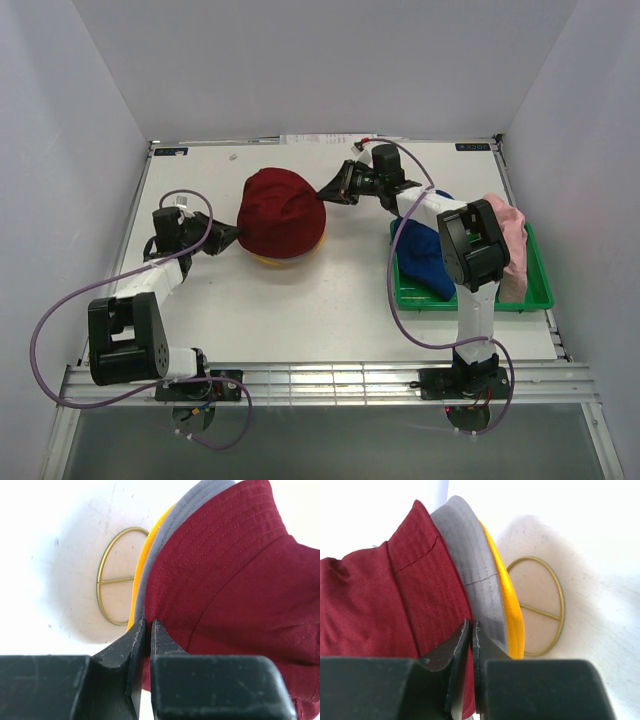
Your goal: Stack the hats
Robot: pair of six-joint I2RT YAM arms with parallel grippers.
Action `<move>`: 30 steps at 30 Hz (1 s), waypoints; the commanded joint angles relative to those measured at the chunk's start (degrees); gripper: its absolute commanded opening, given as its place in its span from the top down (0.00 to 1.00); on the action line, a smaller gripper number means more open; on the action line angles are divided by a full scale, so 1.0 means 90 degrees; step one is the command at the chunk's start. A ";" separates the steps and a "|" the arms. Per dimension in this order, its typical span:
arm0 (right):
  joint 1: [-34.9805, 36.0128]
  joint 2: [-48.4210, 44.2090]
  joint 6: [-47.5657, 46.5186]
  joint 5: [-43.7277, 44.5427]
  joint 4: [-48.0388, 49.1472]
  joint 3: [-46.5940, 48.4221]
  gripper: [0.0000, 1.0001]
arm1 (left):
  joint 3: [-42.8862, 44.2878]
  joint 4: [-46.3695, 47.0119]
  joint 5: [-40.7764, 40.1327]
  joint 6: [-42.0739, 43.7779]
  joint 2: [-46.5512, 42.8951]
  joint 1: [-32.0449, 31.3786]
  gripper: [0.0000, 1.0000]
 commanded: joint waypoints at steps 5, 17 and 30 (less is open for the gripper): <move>-0.0209 0.0278 -0.0718 0.0474 -0.1126 0.0486 0.82 | -0.0256 -0.0988 -0.0504 0.0137 -0.0423 -0.0048 0.97; -0.0219 0.0045 -0.0816 0.0444 -0.1556 0.1091 0.62 | 0.0545 -0.1614 -0.0544 0.0421 -0.0746 -0.0048 0.50; -0.0239 -0.1410 -0.0308 0.0357 -0.0942 -0.0704 0.53 | 0.1707 -0.1518 -0.0632 0.0480 -0.0054 0.0059 0.42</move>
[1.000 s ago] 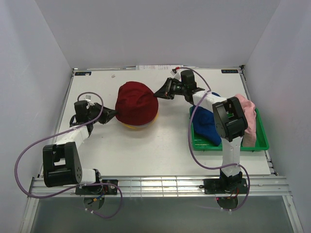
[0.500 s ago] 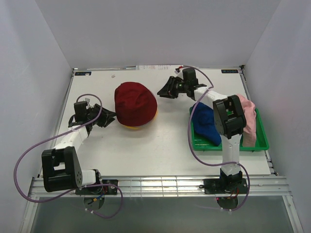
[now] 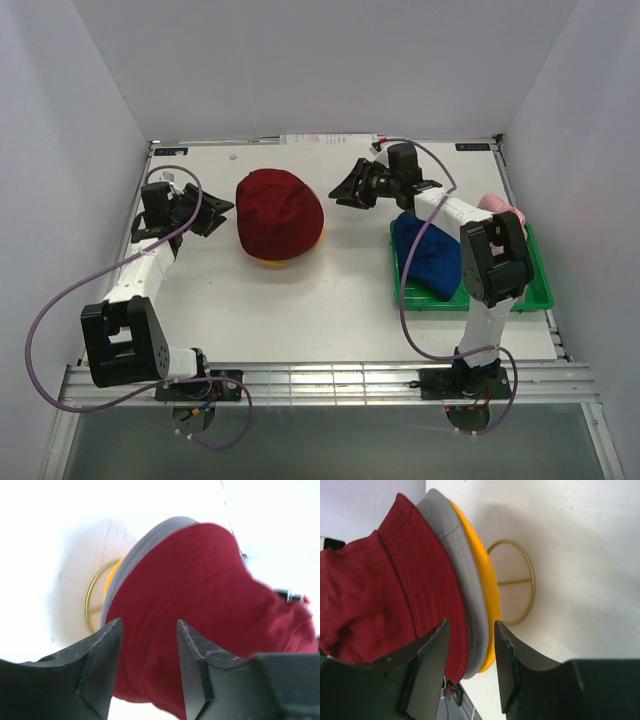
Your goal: Stack the hats
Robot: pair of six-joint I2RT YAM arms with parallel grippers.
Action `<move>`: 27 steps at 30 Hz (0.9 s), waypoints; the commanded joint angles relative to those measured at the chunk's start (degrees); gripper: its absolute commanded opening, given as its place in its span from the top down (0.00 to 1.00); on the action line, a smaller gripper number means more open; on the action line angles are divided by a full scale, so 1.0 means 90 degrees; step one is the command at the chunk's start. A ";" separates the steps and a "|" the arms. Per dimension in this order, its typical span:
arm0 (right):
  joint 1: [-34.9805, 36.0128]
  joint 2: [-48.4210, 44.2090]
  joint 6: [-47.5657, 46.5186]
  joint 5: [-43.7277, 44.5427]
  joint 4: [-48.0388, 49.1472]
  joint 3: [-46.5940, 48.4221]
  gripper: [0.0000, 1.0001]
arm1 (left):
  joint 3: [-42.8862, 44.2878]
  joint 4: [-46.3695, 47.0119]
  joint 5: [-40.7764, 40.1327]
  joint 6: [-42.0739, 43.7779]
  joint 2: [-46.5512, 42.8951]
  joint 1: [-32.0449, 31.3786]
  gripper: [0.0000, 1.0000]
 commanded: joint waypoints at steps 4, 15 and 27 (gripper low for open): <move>0.0060 -0.0960 0.0551 -0.0207 0.1062 -0.1254 0.51 | 0.0637 0.0529 0.0187 0.0020 0.0711 0.0052 0.36; 0.0529 -0.1255 0.1244 -0.0081 0.2078 -0.2086 0.41 | 0.0902 0.1496 0.0568 -0.0126 0.1610 0.0062 0.33; 0.0695 -0.0942 0.1781 -0.0041 0.2733 -0.2125 0.40 | 0.0716 0.1985 0.0705 -0.0370 0.1757 0.0042 0.32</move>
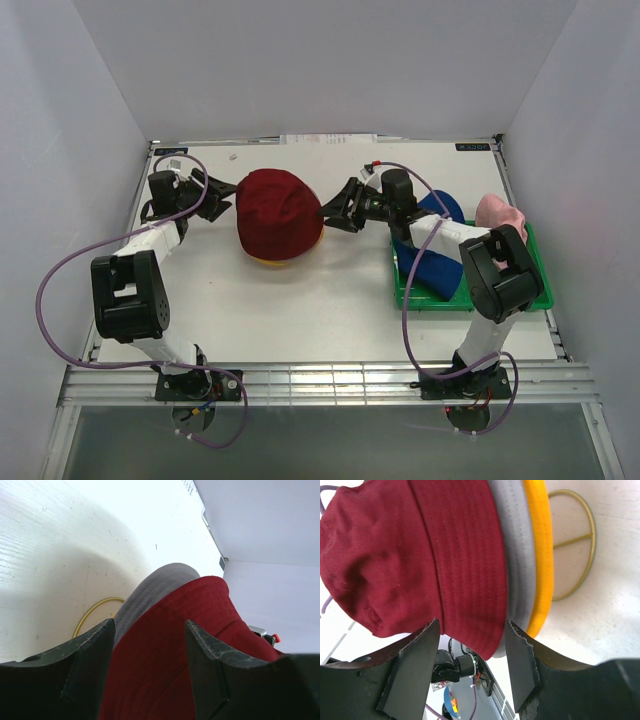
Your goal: Stack the hats
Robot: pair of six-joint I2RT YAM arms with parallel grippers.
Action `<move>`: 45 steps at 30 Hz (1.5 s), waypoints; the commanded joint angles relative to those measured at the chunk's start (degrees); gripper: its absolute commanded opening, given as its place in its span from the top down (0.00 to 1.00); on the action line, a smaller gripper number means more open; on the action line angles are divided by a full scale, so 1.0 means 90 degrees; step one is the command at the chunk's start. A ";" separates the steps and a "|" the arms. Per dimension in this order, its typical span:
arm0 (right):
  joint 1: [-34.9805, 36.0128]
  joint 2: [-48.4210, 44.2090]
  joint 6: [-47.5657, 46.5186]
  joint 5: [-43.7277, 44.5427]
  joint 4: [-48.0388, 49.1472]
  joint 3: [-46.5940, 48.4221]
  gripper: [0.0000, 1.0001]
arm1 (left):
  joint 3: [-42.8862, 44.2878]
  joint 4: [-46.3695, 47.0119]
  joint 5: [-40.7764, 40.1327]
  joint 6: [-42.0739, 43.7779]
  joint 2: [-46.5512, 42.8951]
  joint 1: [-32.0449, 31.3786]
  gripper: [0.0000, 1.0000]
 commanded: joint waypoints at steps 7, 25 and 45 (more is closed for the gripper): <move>0.0205 0.0217 0.0332 0.0039 0.0689 0.0044 0.40 | -0.0069 0.0288 0.0164 -0.0081 -0.0103 -0.0004 0.33; 0.0225 0.0324 0.0439 0.0019 0.0990 -0.0112 0.40 | -0.0196 0.0288 0.0134 -0.0101 -0.0132 -0.0053 0.34; -0.0107 0.0666 0.0128 -0.0020 0.0104 0.0473 0.92 | -0.0342 0.0053 0.0047 0.0124 -0.0406 -0.0043 0.34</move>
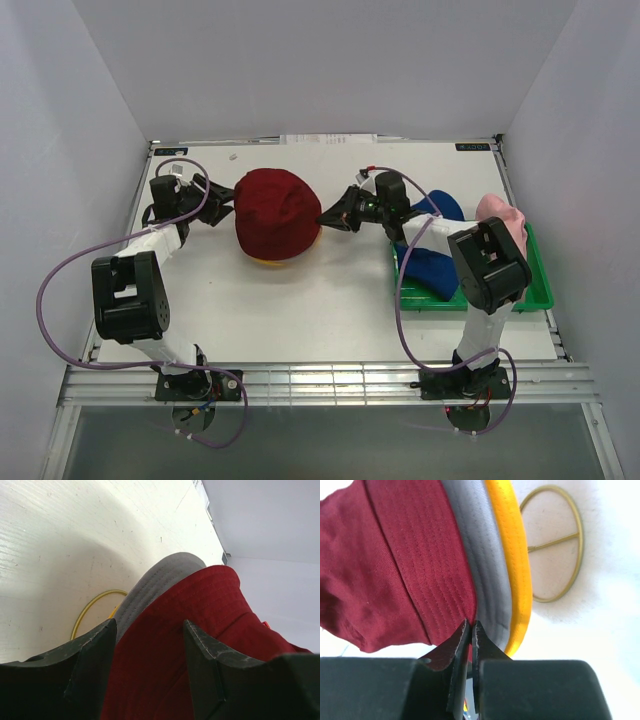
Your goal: Stack the hats
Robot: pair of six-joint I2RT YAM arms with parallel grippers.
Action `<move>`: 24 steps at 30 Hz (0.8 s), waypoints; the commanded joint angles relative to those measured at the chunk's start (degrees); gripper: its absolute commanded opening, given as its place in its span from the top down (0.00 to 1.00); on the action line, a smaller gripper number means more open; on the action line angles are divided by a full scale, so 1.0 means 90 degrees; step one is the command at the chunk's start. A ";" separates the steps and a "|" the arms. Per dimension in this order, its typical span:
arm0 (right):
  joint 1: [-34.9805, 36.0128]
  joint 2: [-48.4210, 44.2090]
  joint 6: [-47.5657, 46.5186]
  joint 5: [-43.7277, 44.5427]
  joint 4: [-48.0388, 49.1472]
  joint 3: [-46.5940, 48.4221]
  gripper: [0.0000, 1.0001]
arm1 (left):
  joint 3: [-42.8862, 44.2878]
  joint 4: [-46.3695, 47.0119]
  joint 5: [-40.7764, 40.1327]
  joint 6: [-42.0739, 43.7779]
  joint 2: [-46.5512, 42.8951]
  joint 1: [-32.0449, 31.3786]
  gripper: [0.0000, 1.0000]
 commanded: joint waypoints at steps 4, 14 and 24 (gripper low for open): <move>-0.0324 0.0334 -0.0617 -0.0091 -0.0964 0.0955 0.92 | -0.0109 -0.0092 -0.0031 0.0160 -0.0421 -0.0009 0.34; -0.0402 0.1340 -0.1398 -0.0491 -0.2488 0.2684 0.92 | -0.0119 -0.0005 0.0018 0.0131 -0.0440 -0.0009 0.34; -0.0441 0.1868 -0.1799 -0.0589 -0.3213 0.3467 0.92 | -0.0031 0.0308 0.0135 0.0023 -0.0498 0.0001 0.34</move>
